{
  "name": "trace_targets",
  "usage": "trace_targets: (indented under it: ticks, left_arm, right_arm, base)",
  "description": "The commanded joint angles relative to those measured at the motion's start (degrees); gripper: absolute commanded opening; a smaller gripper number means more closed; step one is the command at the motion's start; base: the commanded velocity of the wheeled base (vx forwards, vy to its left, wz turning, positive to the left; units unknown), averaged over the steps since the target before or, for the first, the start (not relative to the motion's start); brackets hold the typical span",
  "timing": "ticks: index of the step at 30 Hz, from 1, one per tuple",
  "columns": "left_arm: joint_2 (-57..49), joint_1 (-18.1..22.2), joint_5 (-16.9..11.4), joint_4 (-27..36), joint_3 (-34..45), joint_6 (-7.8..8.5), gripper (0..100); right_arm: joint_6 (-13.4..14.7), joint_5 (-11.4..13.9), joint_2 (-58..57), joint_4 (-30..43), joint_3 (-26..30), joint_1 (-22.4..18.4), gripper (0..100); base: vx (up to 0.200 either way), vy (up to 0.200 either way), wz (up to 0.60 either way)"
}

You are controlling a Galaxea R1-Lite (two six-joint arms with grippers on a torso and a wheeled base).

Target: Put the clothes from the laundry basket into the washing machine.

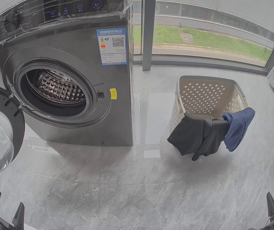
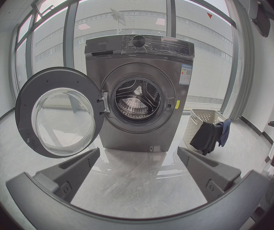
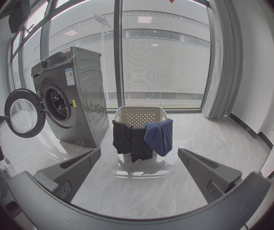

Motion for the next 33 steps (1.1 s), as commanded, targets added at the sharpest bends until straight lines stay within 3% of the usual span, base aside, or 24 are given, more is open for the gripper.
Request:
trace_targets:
  ticks: [1, 30, 33]
  left_arm:
    - [-0.8, 0.0, 0.0, 0.0, 0.8, -0.01, 100]
    - [-0.8, 0.0, 0.0, 0.0, 0.8, -0.01, 100]
    - [-0.8, 0.0, 0.0, 0.0, 0.8, -0.01, 100]
  right_arm:
    - [0.0, 0.0, -0.9, 0.0, 1.0, 0.0, 100]
    - [0.0, 0.0, -0.9, 0.1, 1.0, 0.0, 100]
    - [0.0, 0.0, -0.9, 0.0, 1.0, 0.0, 100]
  base:
    - [0.000, -0.200, 0.00]
    - [0.000, -0.200, 0.00]
    - [0.000, 0.000, 0.00]
